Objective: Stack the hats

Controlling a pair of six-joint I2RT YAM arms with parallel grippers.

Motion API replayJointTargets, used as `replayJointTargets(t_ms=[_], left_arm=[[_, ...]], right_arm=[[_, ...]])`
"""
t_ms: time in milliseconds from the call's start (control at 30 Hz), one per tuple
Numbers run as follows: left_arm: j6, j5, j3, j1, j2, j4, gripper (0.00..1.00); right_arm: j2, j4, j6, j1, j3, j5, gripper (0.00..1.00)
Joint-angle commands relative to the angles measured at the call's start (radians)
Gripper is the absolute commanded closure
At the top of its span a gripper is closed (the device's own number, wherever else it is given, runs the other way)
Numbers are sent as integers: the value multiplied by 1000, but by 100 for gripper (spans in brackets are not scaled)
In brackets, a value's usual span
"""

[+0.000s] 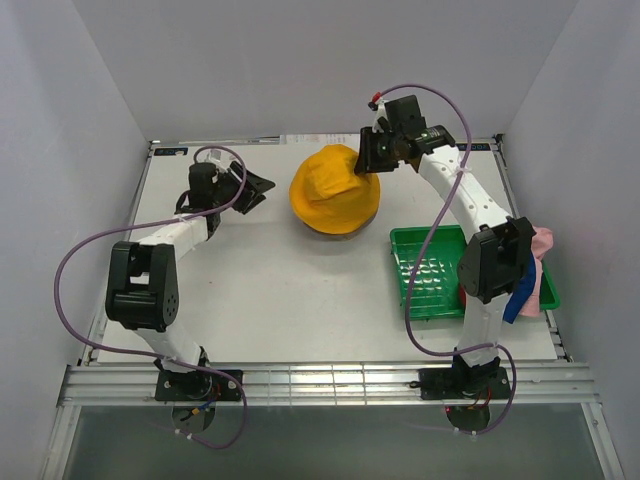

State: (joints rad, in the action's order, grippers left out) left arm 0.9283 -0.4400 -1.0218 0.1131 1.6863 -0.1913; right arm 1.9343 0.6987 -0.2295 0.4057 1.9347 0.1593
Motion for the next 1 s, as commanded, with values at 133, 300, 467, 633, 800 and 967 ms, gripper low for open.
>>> replayJointTargets(t_ms=[133, 300, 467, 633, 800, 967], left_arm=[[21, -144, -4, 2, -33, -122, 21], [38, -166, -18, 2, -5, -143, 17], [50, -161, -14, 2, 6, -148, 17], [58, -154, -9, 2, 3, -149, 18], [55, -140, 6, 2, -14, -146, 18], [46, -102, 17, 2, -34, -106, 18]], right_arm=[[31, -67, 116, -16, 142, 112, 53], [51, -83, 93, -18, 176, 108, 37], [72, -143, 26, -16, 176, 115, 20], [166, -145, 13, -13, 230, 203, 19], [180, -240, 25, 5, 164, 313, 18], [204, -271, 58, 12, 164, 422, 18]])
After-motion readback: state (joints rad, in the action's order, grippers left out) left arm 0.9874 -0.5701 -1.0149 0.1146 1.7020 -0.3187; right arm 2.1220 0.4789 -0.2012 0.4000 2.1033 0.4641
